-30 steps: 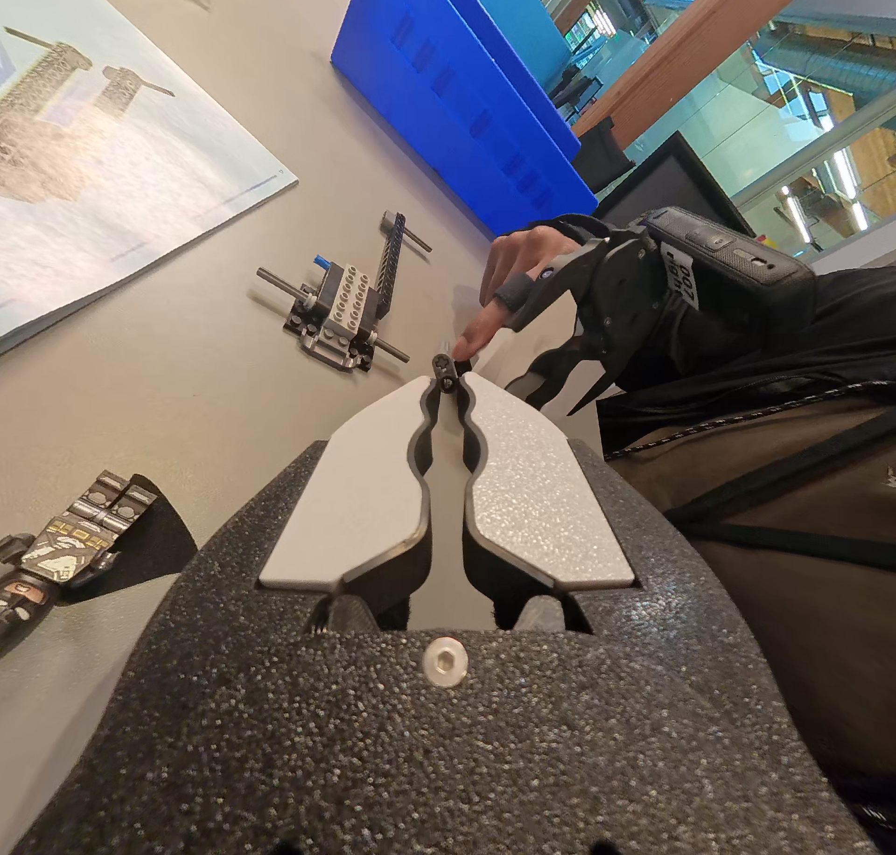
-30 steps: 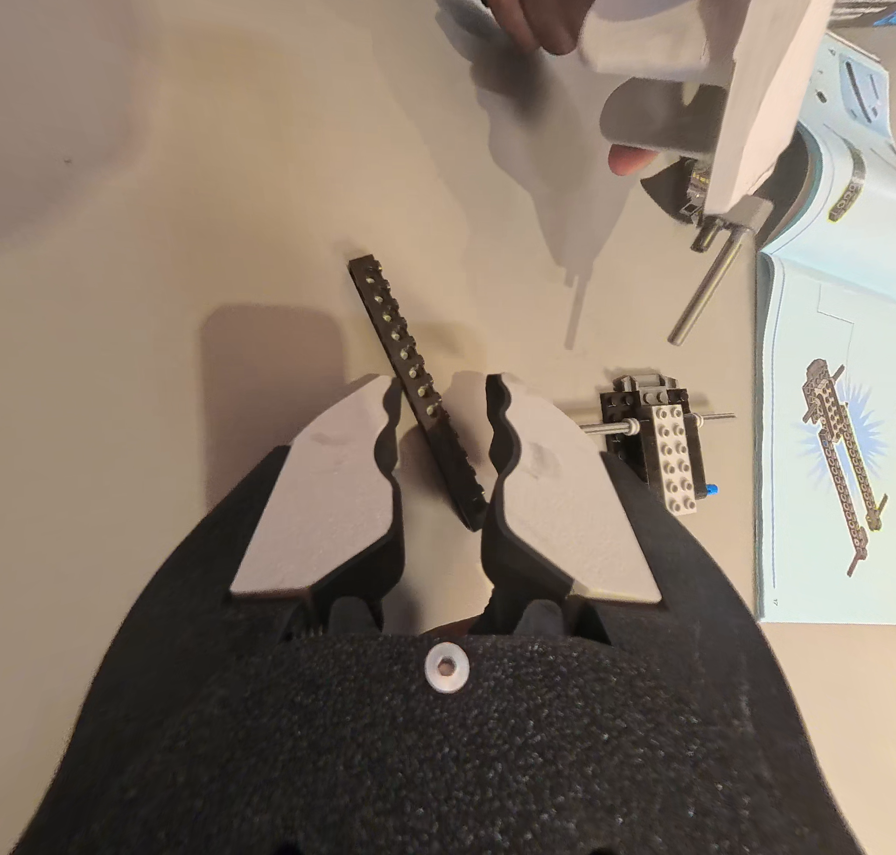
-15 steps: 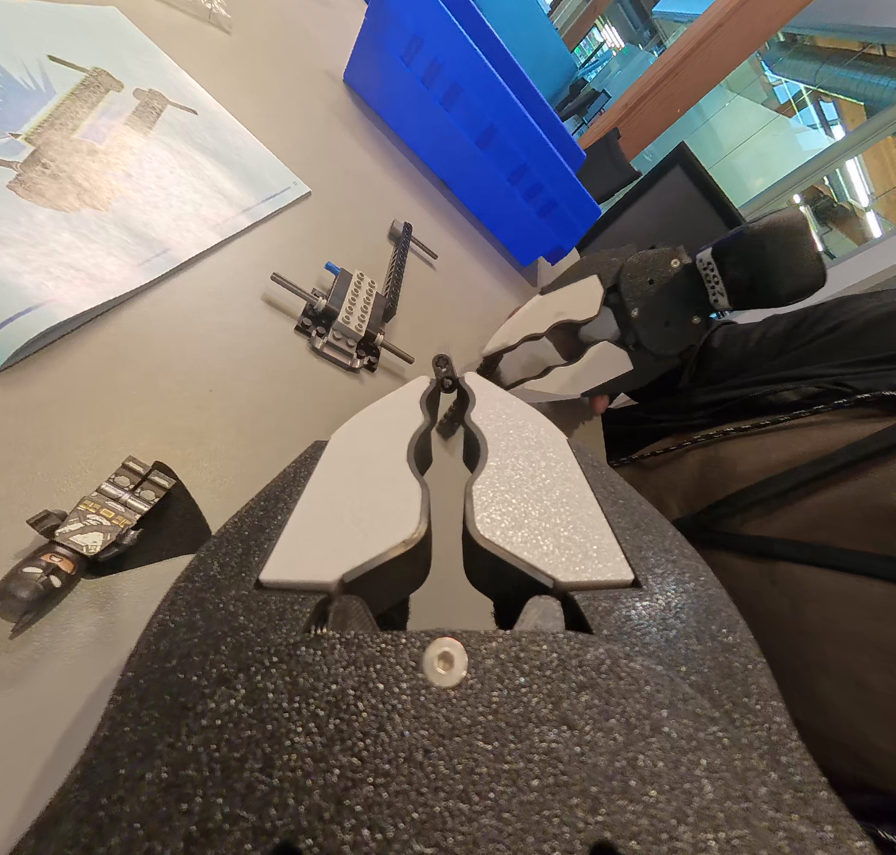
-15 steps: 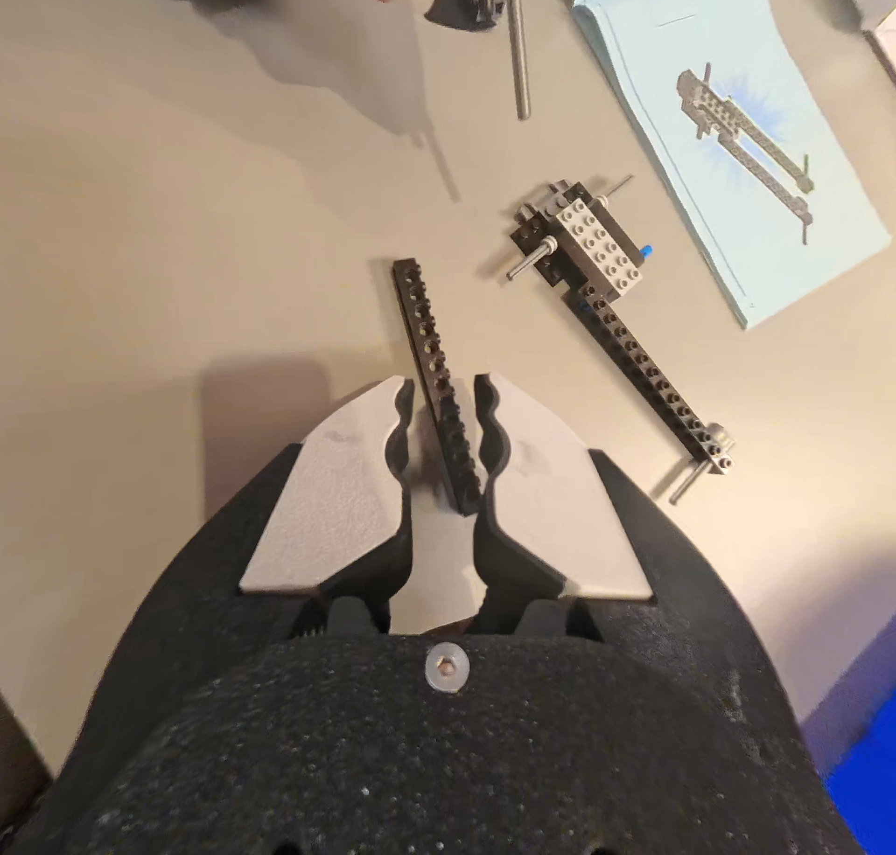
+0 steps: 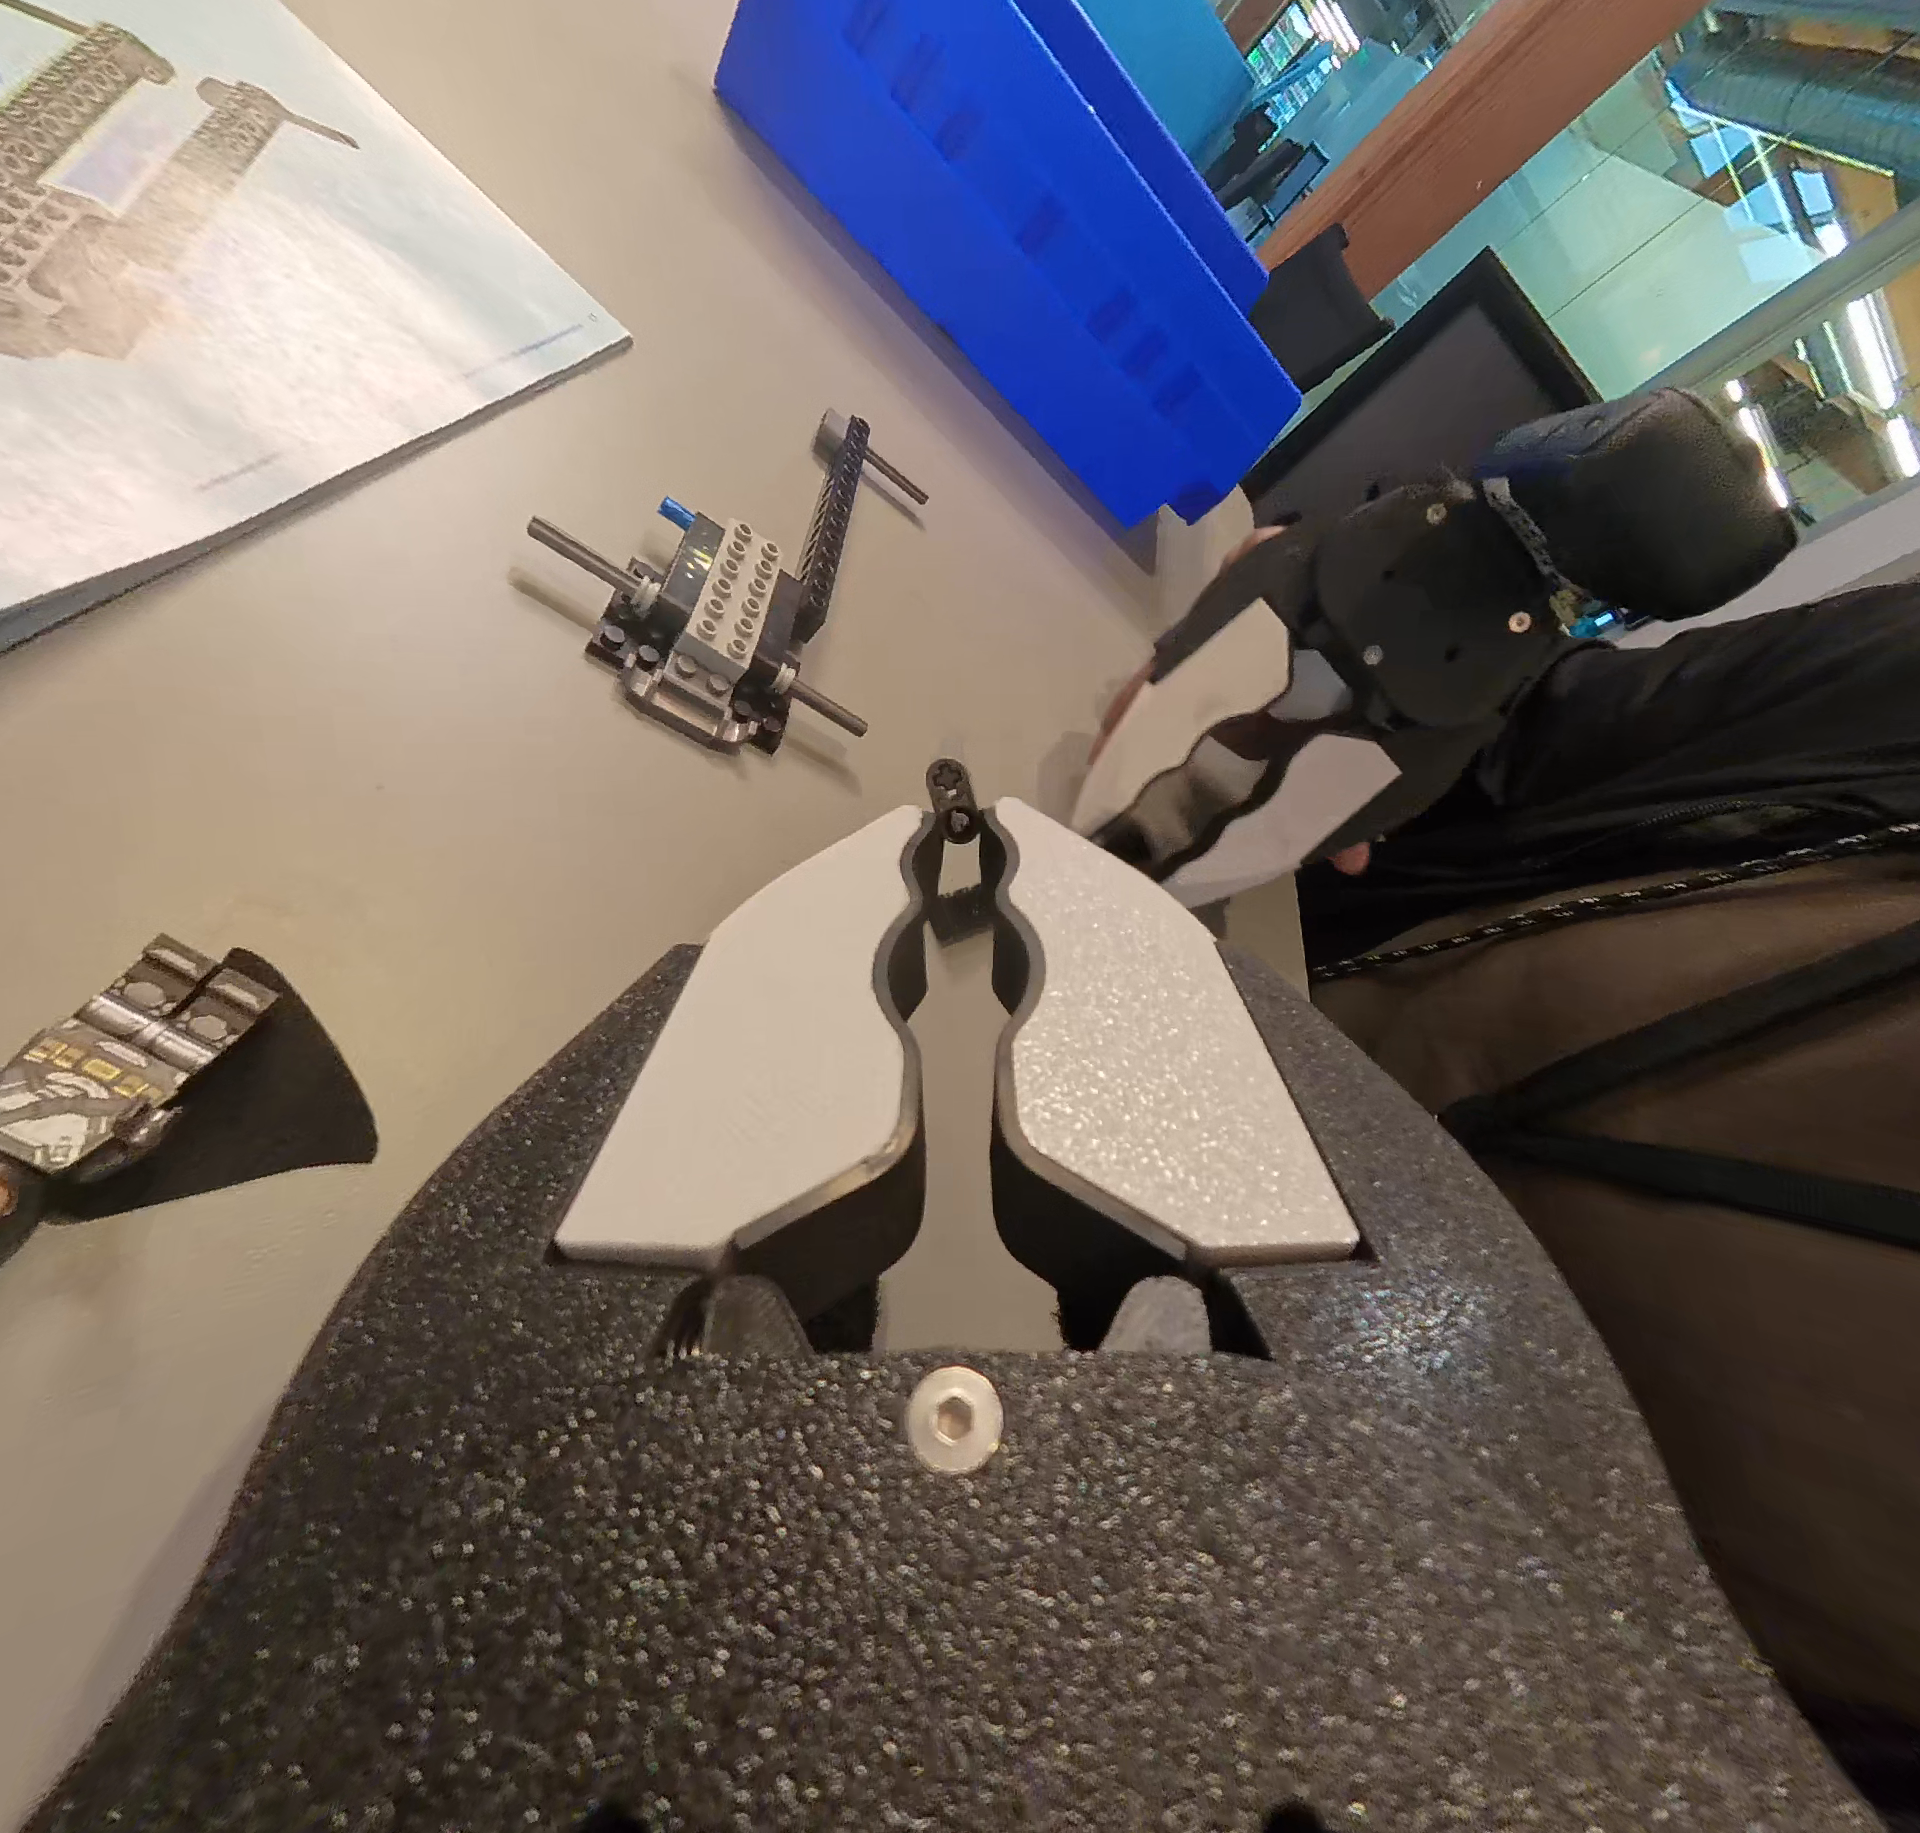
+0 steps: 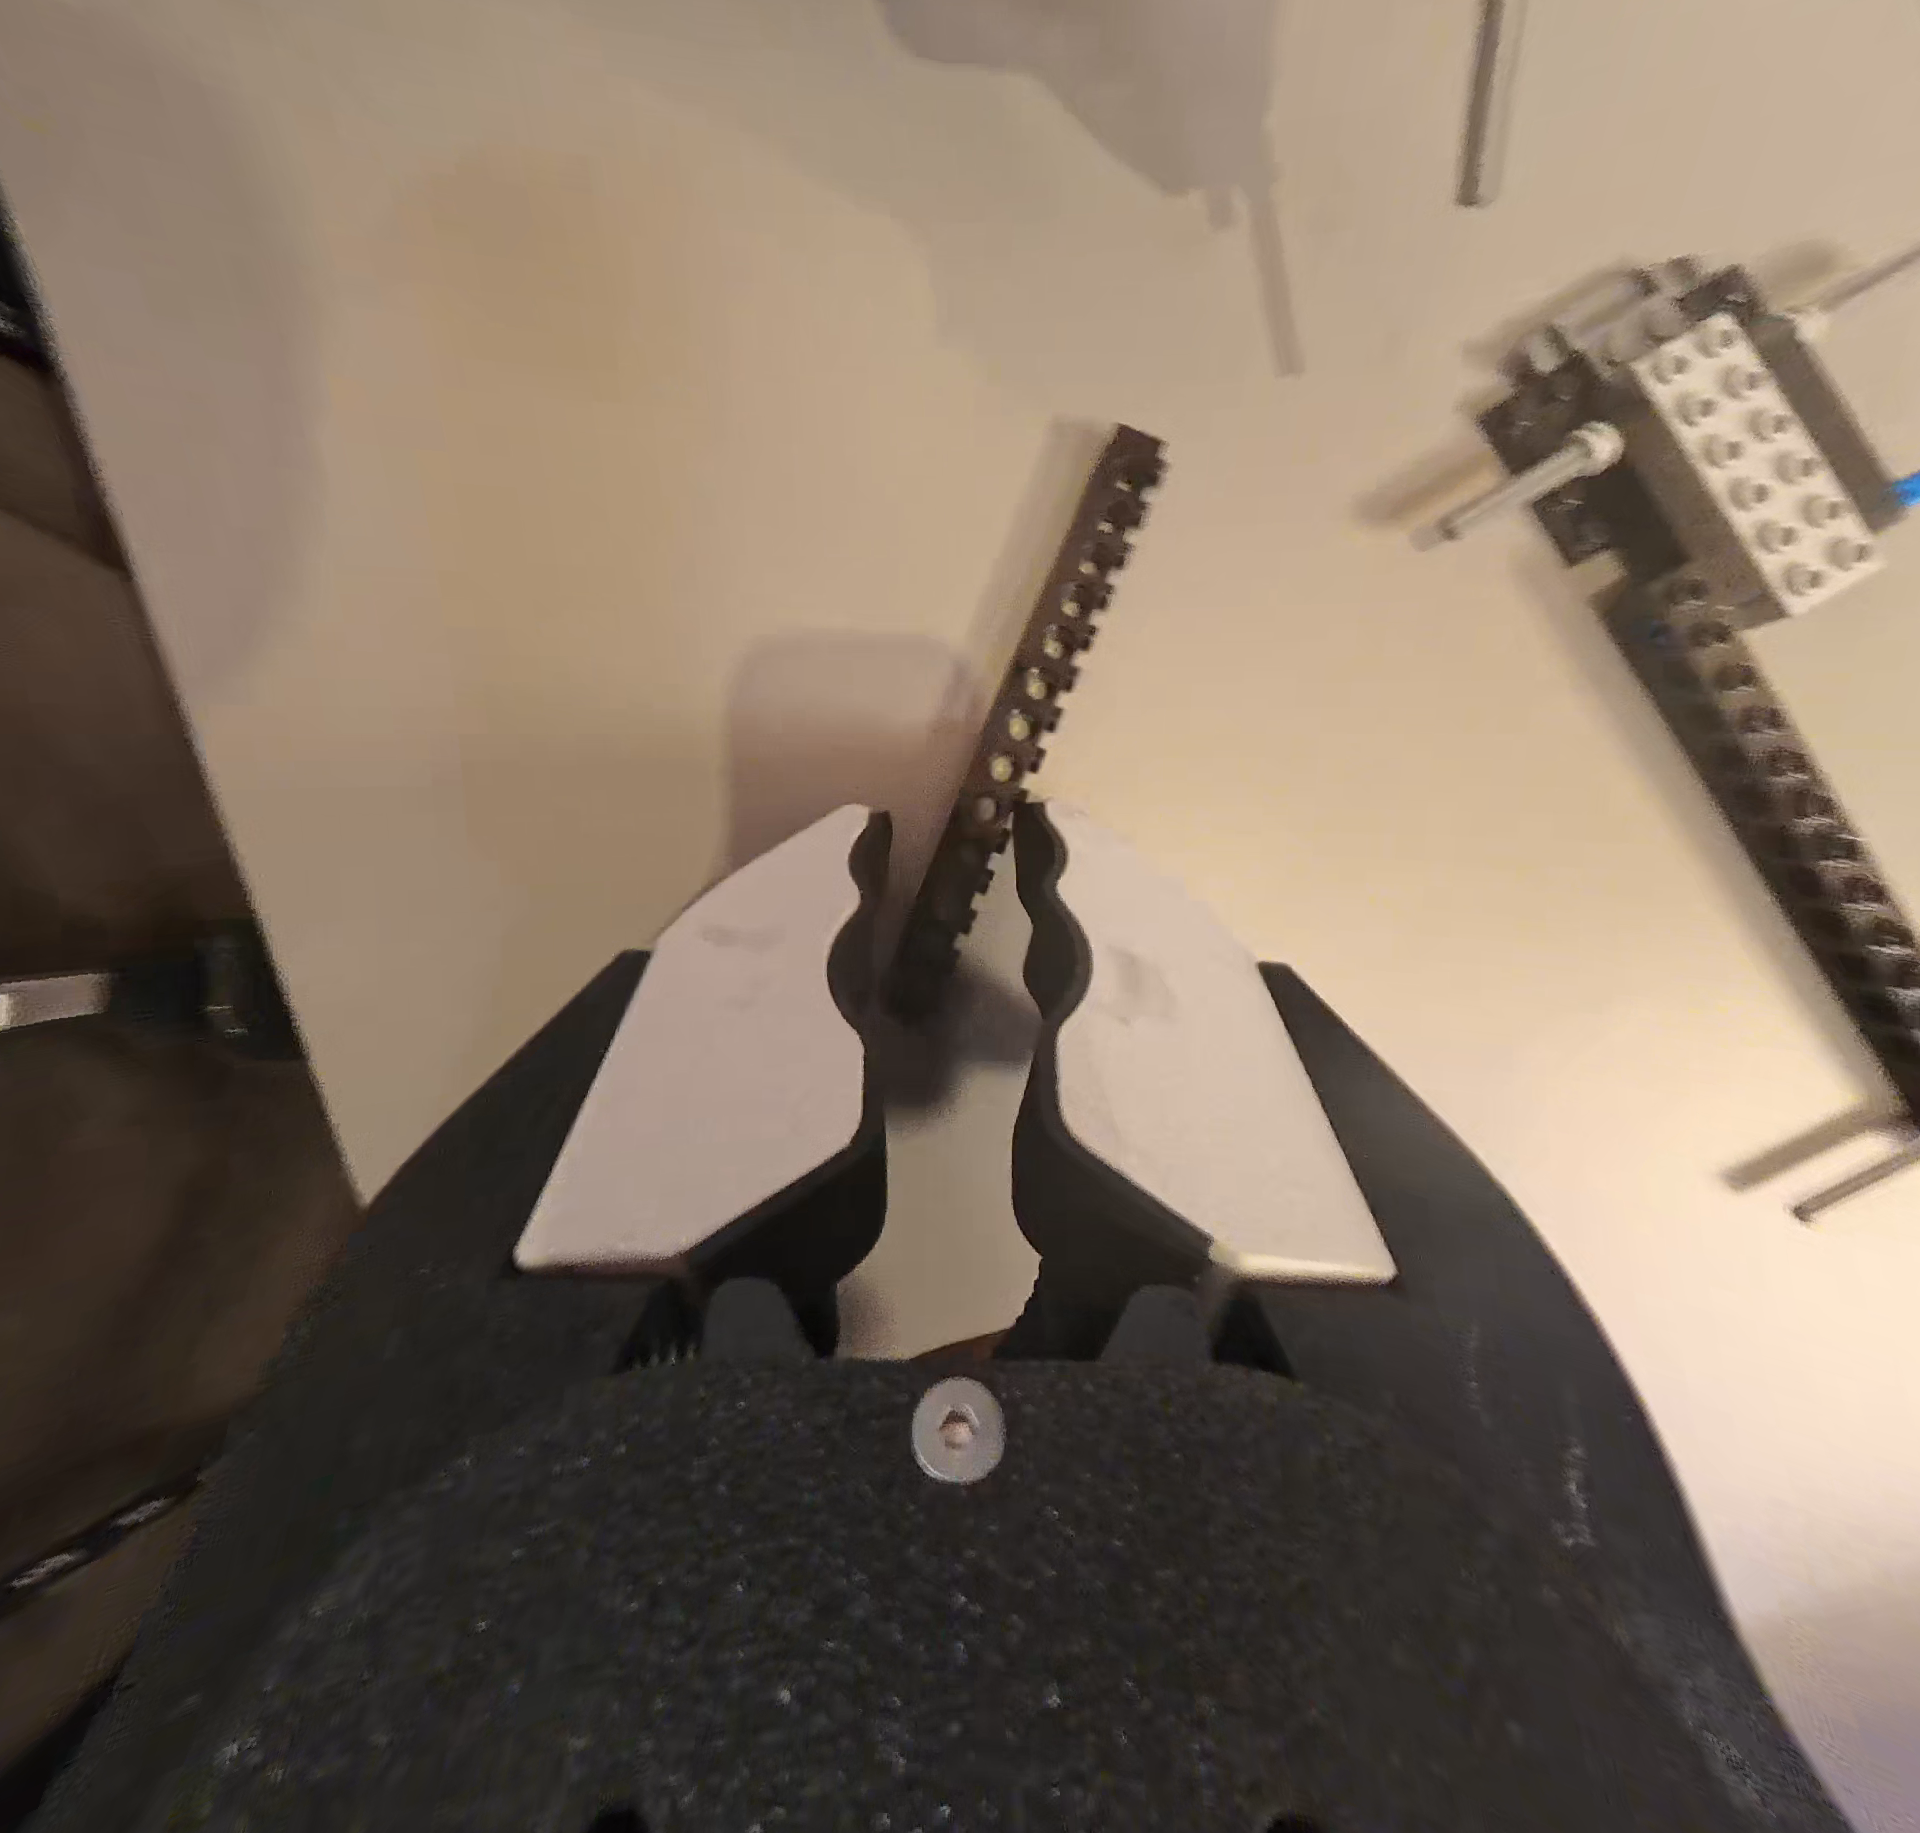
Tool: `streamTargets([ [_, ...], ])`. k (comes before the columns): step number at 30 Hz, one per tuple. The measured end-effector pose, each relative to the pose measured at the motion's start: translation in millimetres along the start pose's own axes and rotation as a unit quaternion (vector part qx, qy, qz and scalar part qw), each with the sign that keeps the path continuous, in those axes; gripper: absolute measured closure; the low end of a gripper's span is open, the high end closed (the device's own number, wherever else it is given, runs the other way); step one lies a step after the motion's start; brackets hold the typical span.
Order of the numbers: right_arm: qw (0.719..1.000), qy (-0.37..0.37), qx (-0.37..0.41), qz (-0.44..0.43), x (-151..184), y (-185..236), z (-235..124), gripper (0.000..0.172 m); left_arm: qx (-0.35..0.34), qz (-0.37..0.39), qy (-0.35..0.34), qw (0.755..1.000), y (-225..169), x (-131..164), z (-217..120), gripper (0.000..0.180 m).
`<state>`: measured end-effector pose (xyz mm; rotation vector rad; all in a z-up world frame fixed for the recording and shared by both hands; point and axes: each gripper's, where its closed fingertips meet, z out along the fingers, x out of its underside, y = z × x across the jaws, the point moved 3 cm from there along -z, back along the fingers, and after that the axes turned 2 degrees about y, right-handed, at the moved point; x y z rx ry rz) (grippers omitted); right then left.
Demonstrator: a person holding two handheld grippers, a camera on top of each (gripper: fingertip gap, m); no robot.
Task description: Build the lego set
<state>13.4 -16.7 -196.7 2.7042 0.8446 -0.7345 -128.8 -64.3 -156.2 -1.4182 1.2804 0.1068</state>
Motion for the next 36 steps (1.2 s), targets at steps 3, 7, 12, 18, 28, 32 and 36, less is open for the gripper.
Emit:
streamTargets([
  [3, 0.999, -0.031, -0.037, 0.008, -5, 13, -4, 0.148, 0.001, -0.005, -0.002, 1.0, 2, 0, -1, 0.174],
  [7, 0.999, -0.041, -0.006, 0.036, -6, -6, -4, 0.148, 0.003, -0.005, 0.003, 1.0, 0, 1, 1, 0.174],
  [12, 0.999, -0.036, -0.009, 0.024, -6, -5, 2, 0.148, 0.001, -0.003, 0.0, 1.0, 0, 1, 1, 0.174],
  [18, 0.998, -0.023, 0.051, -0.013, -7, -18, 1, 0.145, 0.0, -0.014, 0.002, 1.0, 2, 2, 3, 0.174],
  [28, 0.995, 0.047, 0.051, -0.072, -13, -8, 2, 0.13, -0.001, -0.008, 0.007, 1.0, -1, 3, 5, 0.174],
  [32, 0.995, 0.046, 0.039, -0.075, -20, -2, 0, 0.126, -0.003, -0.005, 0.005, 1.0, -2, 3, 4, 0.174],
  [36, 0.996, 0.054, 0.029, -0.07, -20, 3, 2, 0.132, -0.002, -0.005, 0.003, 1.0, -2, 2, 3, 0.174],
])
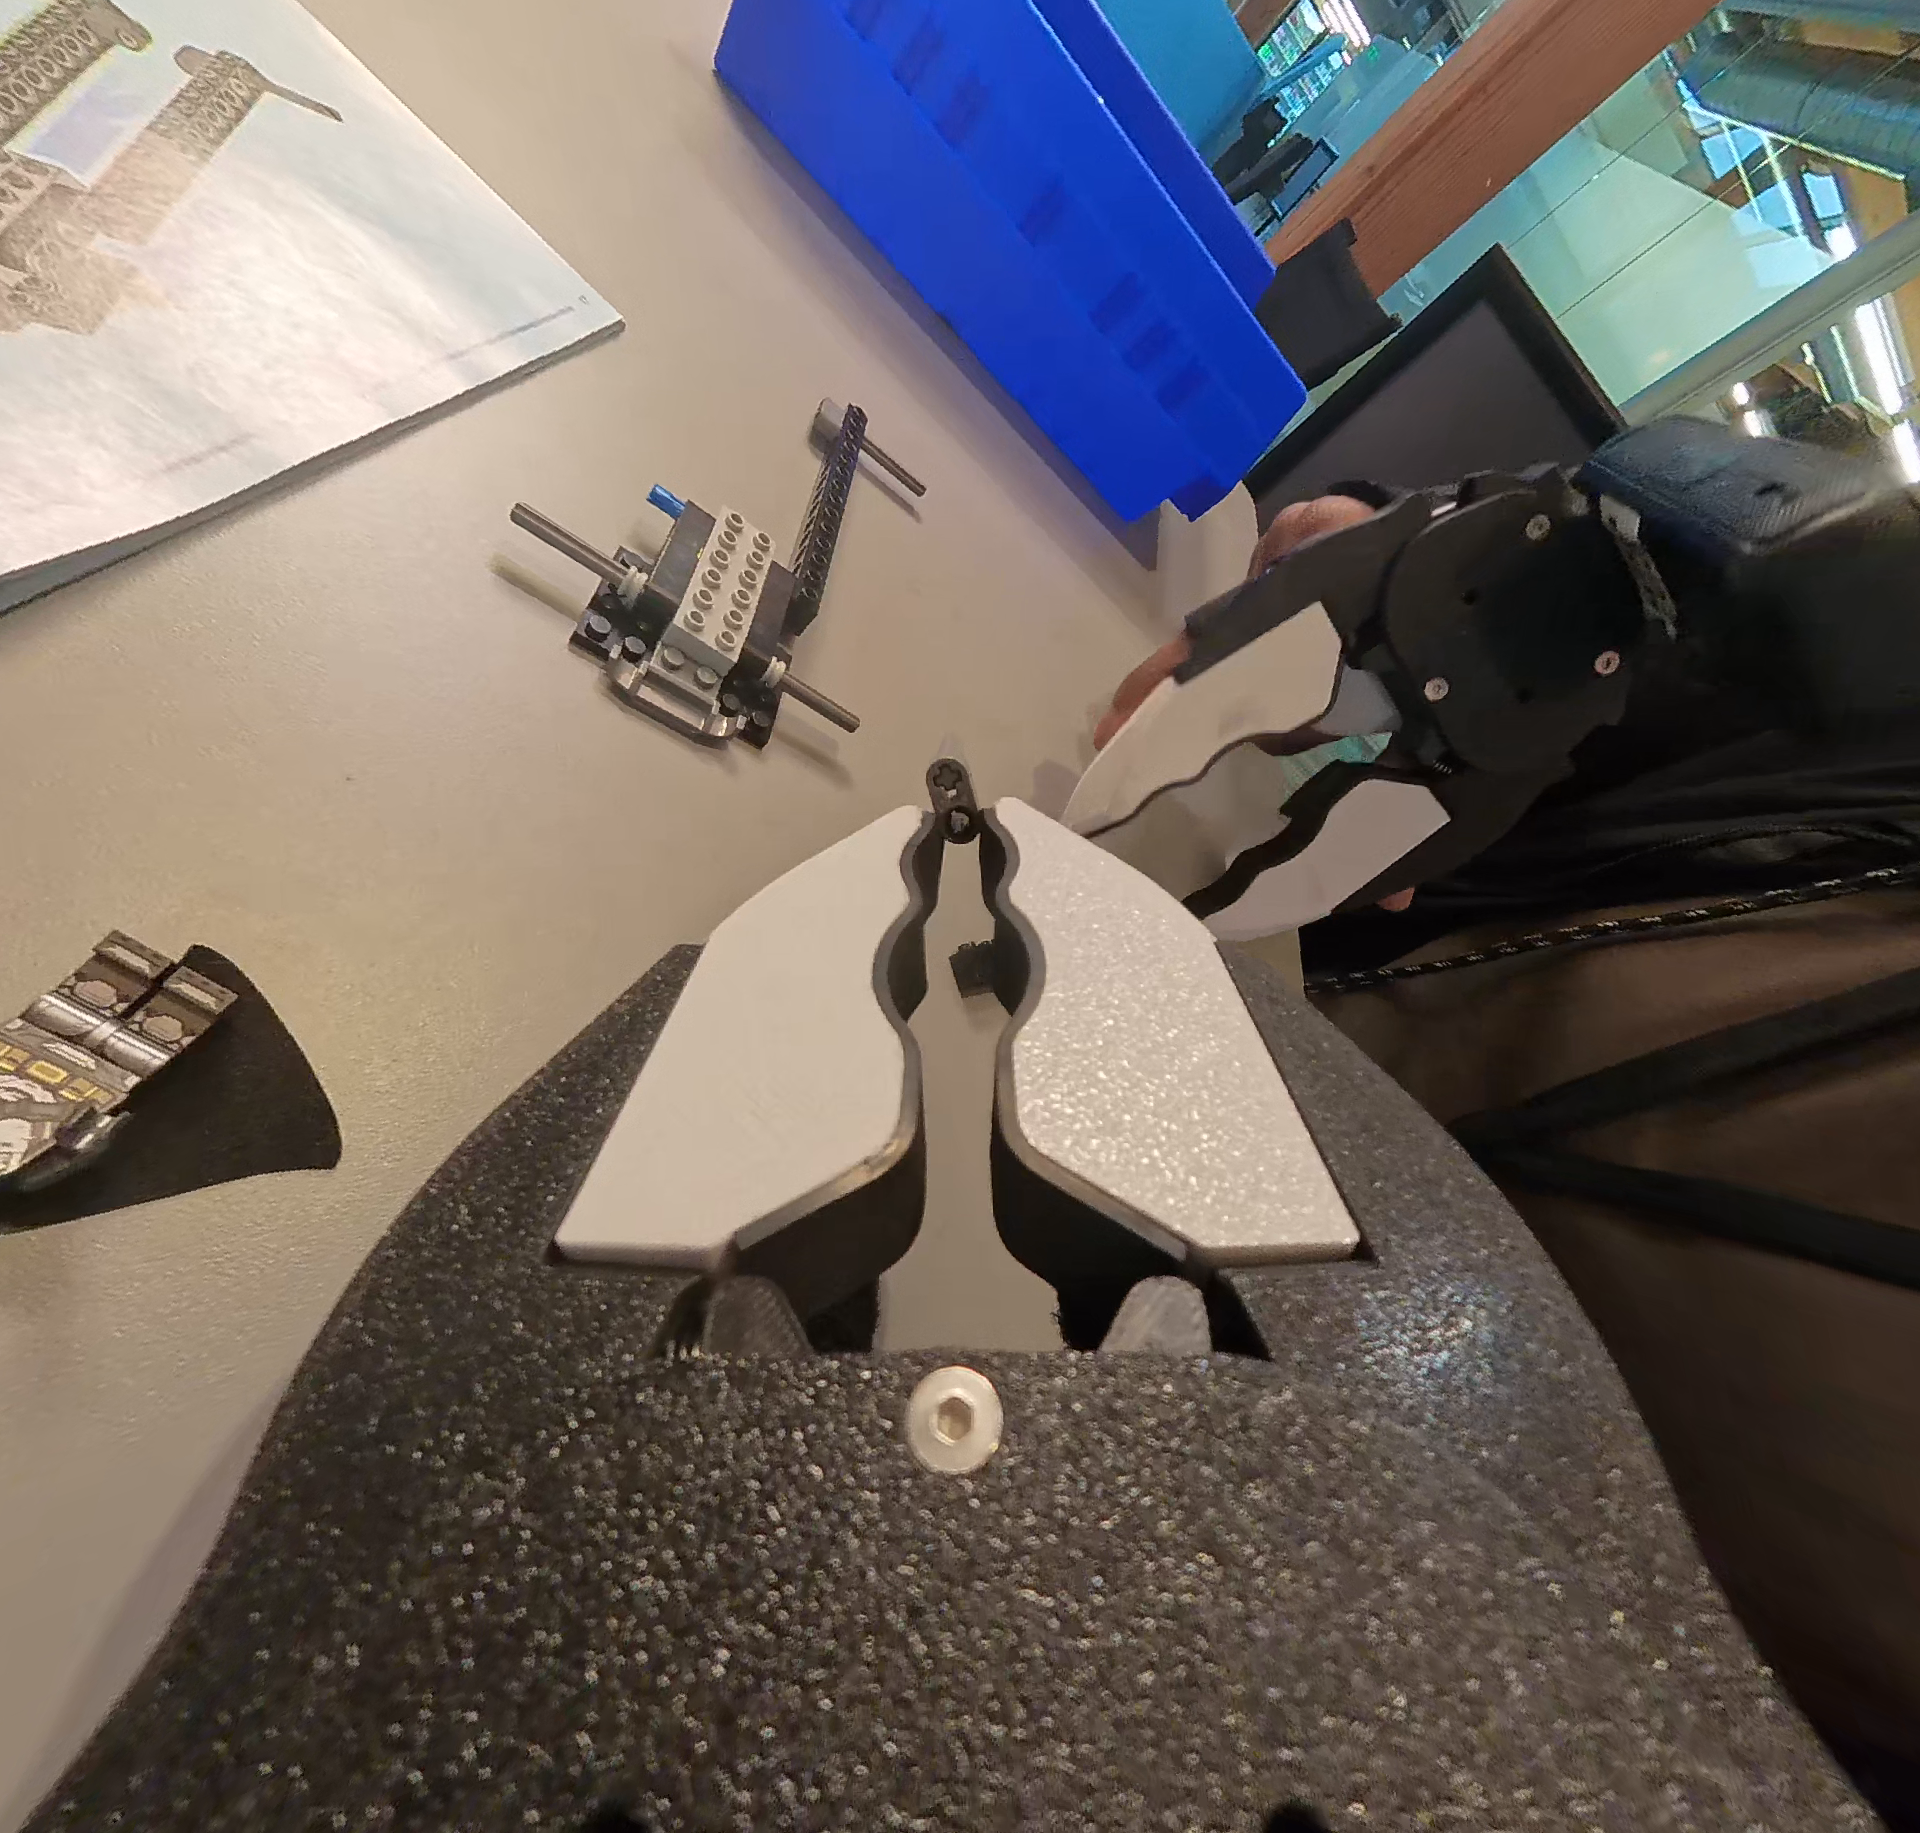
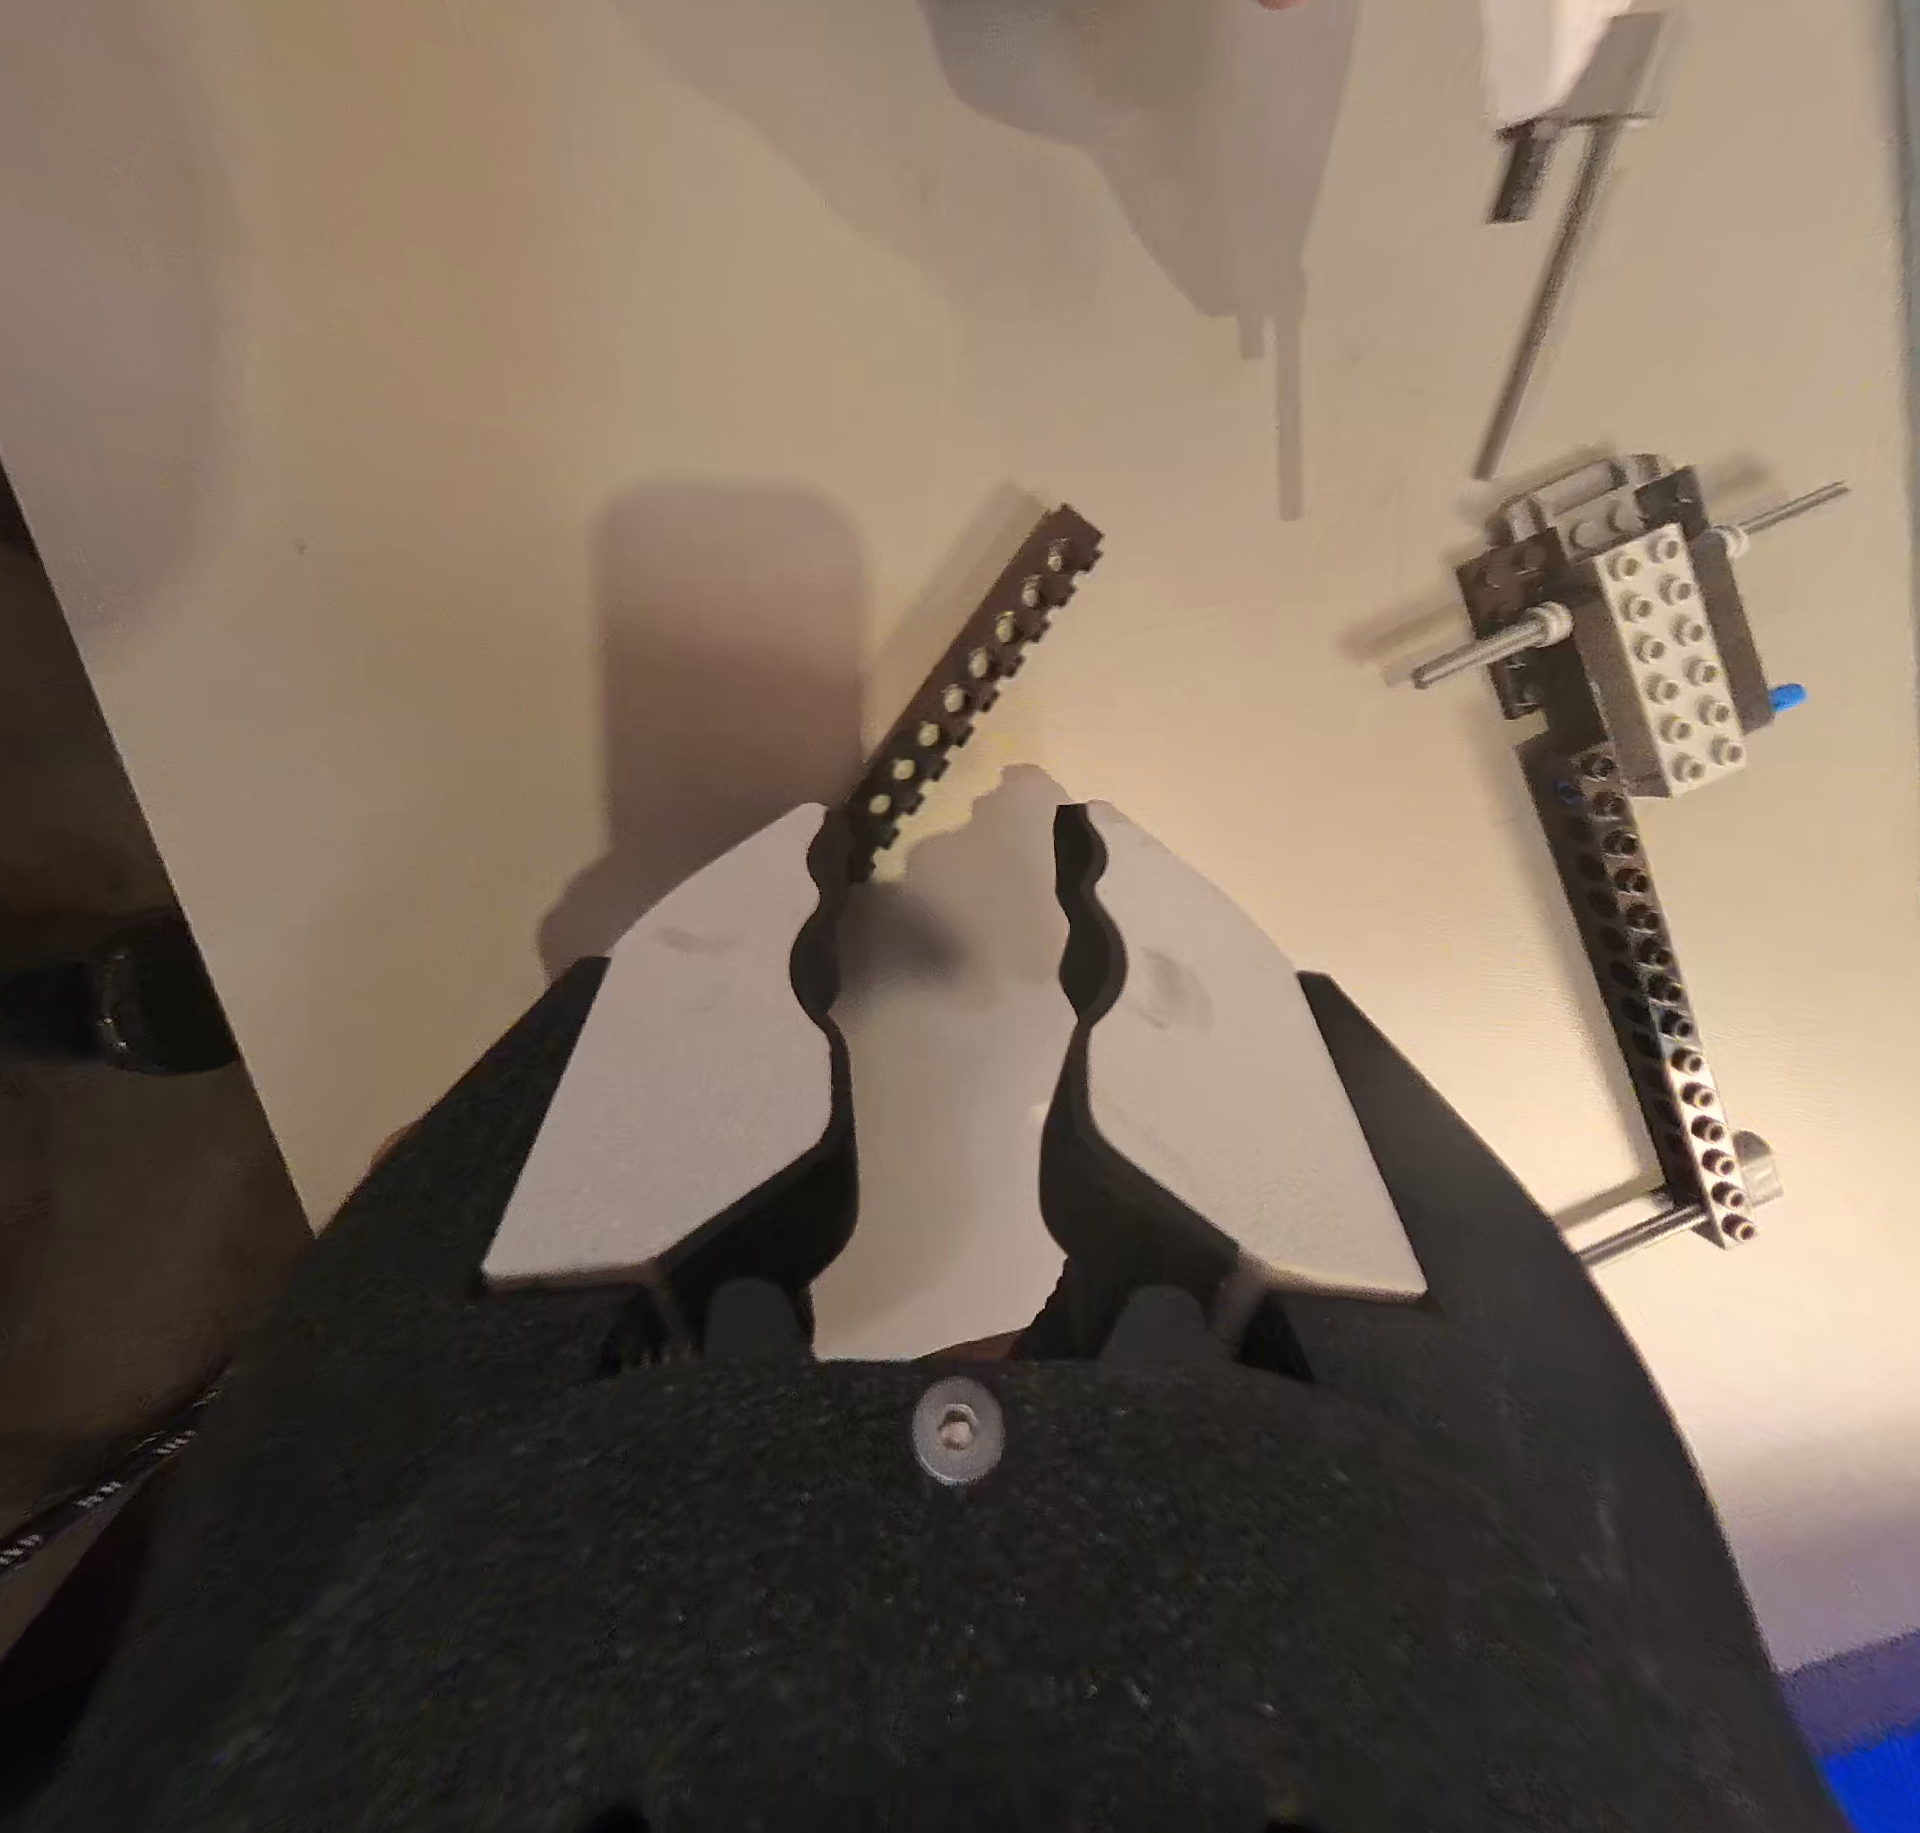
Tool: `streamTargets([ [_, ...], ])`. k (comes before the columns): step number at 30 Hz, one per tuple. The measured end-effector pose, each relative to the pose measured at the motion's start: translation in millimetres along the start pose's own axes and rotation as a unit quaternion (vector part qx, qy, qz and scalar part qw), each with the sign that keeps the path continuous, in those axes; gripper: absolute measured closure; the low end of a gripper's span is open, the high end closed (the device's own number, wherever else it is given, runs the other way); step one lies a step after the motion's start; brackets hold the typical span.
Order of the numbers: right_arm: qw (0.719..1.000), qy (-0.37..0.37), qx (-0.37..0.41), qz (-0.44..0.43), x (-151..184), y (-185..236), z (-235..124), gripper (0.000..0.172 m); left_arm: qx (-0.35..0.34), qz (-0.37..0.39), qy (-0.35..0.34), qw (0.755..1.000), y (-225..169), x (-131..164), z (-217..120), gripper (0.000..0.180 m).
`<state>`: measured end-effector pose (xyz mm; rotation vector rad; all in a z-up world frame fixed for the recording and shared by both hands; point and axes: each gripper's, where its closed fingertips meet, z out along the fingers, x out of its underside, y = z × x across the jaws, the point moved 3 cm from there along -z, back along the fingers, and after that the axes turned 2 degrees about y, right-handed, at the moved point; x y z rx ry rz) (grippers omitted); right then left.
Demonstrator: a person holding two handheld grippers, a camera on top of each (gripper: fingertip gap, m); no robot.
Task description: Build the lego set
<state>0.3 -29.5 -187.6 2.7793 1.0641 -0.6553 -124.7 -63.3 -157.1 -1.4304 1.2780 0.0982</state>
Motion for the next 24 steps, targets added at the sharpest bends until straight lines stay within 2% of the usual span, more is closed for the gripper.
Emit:
streamTargets([
  [5, 0.997, 0.043, 0.041, -0.043, -2, 9, 11, 0.155, -0.001, -0.002, 0.0, 1.0, 1, 0, 0, 0.174],
  [8, 0.989, 0.065, 0.119, -0.06, -6, -6, 12, 0.158, -0.008, -0.001, -0.004, 1.0, 3, -1, -1, 0.174],
  [10, 0.971, 0.079, 0.21, -0.084, -10, -23, 9, 0.172, -0.013, -0.001, -0.01, 1.0, 3, -3, -4, 0.174],
  [12, 0.953, 0.094, 0.263, -0.116, -13, -28, 8, 0.172, -0.015, 0.001, -0.017, 1.0, 3, -5, -6, 0.174],
  [14, 0.951, 0.093, 0.259, -0.139, -15, -16, 13, 0.166, -0.017, -0.001, -0.022, 1.0, 4, -7, -9, 0.174],
  [17, 0.967, 0.056, 0.217, -0.123, -18, -5, 13, 0.152, -0.019, -0.004, -0.025, 1.0, 6, -7, -10, 0.174],
  [21, 0.981, 0.017, 0.192, -0.033, -14, -41, 4, 0.141, -0.02, -0.005, -0.026, 0.999, 7, -7, -11, 0.174],
  [24, 0.992, -0.002, 0.118, 0.039, -3, -58, 6, 0.138, -0.022, -0.007, -0.025, 0.999, 9, -7, -11, 0.174],
])
